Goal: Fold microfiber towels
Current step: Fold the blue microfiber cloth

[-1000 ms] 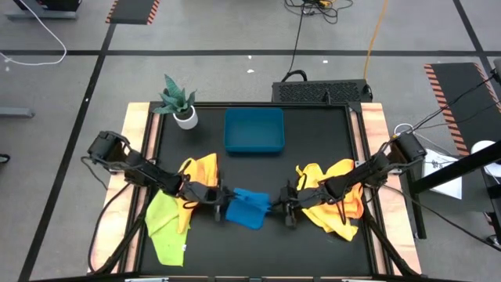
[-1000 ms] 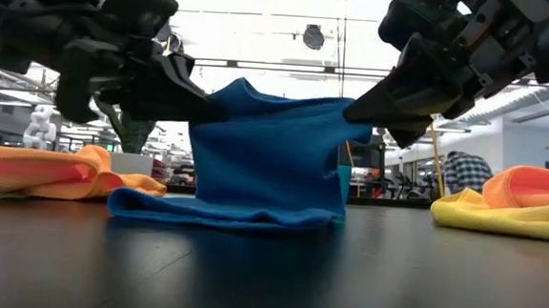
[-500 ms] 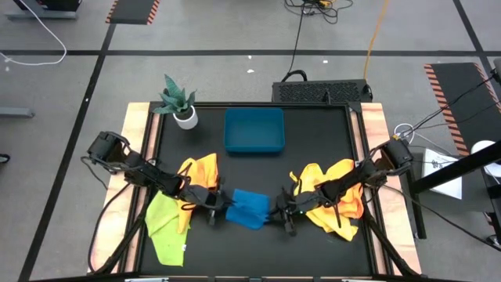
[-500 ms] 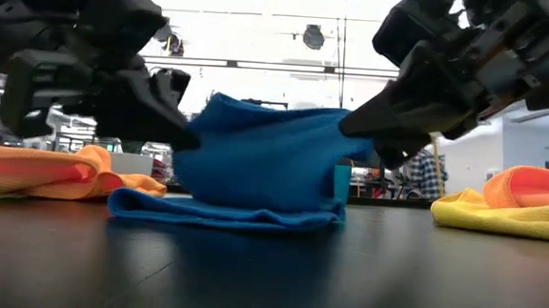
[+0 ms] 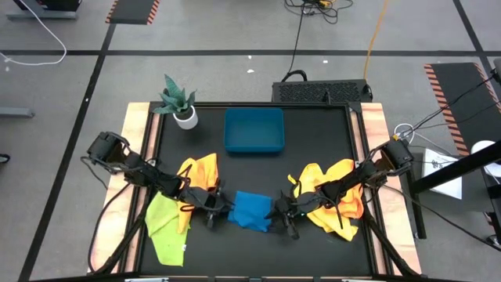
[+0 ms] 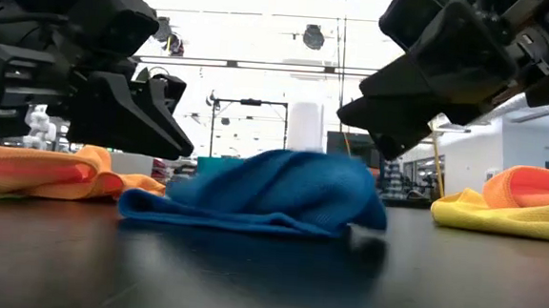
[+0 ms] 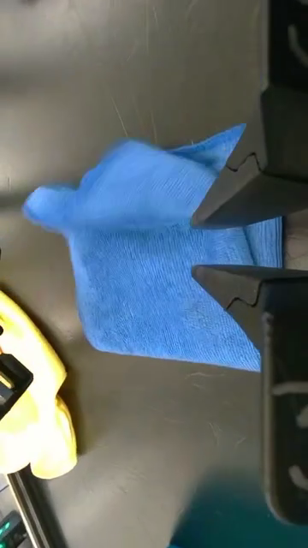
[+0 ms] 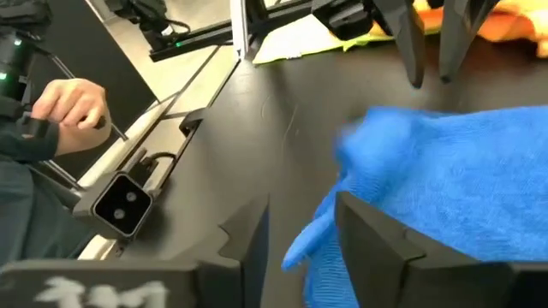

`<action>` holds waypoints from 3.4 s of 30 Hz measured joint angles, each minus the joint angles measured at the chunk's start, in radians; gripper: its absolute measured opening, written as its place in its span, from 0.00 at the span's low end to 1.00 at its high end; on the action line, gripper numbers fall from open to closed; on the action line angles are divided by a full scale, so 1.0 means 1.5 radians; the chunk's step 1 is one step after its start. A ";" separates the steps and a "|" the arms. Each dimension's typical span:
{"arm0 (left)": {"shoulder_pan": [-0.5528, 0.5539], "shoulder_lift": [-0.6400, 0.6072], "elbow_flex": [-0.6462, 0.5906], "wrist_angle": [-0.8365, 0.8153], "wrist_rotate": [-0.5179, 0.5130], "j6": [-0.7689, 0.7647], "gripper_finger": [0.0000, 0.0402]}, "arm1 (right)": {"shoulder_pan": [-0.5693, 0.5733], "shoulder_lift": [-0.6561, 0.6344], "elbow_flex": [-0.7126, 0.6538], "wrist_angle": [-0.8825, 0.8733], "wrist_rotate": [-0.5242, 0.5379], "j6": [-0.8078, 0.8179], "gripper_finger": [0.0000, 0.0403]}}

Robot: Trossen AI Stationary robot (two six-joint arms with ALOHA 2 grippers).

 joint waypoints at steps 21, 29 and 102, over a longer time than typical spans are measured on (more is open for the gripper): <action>-0.108 0.016 0.037 0.039 -0.045 -0.070 0.20 | -0.059 0.000 0.002 -0.094 0.075 -0.040 0.38; -0.129 0.098 0.141 -0.048 -0.115 -0.058 0.20 | -0.091 -0.001 0.002 -0.111 0.077 -0.050 0.38; -0.194 0.201 0.279 -0.265 -0.373 -0.010 0.14 | -0.094 0.000 0.002 -0.122 0.074 -0.062 0.38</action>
